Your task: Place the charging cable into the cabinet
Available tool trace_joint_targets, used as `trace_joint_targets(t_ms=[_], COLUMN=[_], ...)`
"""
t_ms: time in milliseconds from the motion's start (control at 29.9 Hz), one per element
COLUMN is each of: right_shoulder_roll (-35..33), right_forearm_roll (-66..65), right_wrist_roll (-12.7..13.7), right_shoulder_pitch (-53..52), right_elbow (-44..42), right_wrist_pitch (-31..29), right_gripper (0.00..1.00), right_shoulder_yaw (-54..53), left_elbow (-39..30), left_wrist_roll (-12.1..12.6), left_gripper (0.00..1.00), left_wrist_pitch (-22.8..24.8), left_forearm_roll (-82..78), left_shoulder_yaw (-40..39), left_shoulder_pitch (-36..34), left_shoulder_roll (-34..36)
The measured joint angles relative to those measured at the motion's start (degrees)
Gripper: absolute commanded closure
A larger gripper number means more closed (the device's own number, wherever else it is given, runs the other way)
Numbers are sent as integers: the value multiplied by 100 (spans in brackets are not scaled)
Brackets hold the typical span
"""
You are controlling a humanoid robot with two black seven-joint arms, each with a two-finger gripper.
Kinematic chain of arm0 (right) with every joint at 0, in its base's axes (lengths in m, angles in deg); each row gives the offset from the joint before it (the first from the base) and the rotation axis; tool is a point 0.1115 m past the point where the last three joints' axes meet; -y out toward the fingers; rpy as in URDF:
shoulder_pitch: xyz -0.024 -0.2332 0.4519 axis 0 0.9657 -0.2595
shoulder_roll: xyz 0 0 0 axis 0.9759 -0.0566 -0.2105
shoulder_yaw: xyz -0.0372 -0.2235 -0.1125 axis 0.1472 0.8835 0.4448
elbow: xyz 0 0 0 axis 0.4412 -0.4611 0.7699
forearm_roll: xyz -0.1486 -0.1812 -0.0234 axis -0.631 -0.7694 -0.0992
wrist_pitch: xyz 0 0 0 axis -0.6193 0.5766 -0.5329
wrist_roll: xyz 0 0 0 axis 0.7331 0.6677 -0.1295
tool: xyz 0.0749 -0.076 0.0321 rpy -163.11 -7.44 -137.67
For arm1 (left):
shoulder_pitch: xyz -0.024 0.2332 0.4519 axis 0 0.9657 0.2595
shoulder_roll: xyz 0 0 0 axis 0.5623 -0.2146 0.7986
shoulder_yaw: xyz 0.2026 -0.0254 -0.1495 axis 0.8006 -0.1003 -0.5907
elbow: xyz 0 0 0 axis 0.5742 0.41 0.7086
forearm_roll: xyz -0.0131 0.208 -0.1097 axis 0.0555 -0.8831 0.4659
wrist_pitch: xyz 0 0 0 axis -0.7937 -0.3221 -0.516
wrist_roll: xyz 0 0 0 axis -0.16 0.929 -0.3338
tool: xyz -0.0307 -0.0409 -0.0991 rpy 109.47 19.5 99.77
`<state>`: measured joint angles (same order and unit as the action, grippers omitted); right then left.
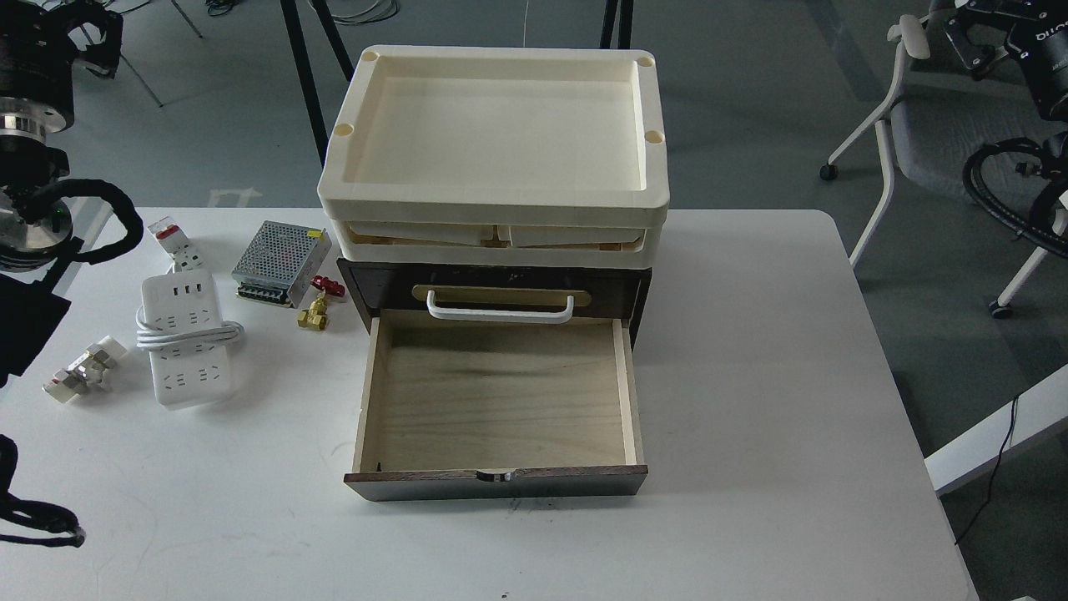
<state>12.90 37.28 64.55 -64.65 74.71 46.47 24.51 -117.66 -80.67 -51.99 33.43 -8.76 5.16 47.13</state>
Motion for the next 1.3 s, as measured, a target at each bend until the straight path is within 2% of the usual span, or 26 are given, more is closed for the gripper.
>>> trace_joint_targets(t_ms=[201,301,501,702,769,869,969,1070,1304], right_shoulder_roll=[-86,-97,-188,-317,-320,-332,-334,-334,-277], right_forearm_roll=[-8,-8,12,19,19,18,11,10,1], right_wrist_roll=[0,0,0,-8,-8,-9,-10,-10,-10], right_shoulder_pitch=[92,174,408,735,794,826,888,956,1021], right_elbow=[-8,-13,5,34,34,22,18,18,-2], right_wrist_pitch=[0,0,0,0,0,0,0,-1,-1], right_gripper=[0,0,0,0,0,0,0,0,0], right_shoulder_yaw=[-29,-38,-87,-247,-280,-296,-298,-293,-259], left_elbow=[-2343,-3092,-3887,-4572,-4922,-5408,-5555,-5231,-3970], left_wrist_roll=[0,0,1,1,1,1,0,-2,2], left_gripper=[0,0,0,2,3,5,6,6,6], left_wrist_pitch=[2,2,5,1,0,-43,-700,-1298,-1466], left_forearm_roll=[-391,-1240,-3940,-7028,-8048,-9812,-11386,-12369,-13718], left_shoulder_yaw=[57,71,46,77,339,1169,1890,2278,2388], left_shoulder_pitch=[341,495,835,879,895,907,897,915,852], left_shoulder_roll=[1780,2643,3708,4515,4651,4974,5073,4891,4143])
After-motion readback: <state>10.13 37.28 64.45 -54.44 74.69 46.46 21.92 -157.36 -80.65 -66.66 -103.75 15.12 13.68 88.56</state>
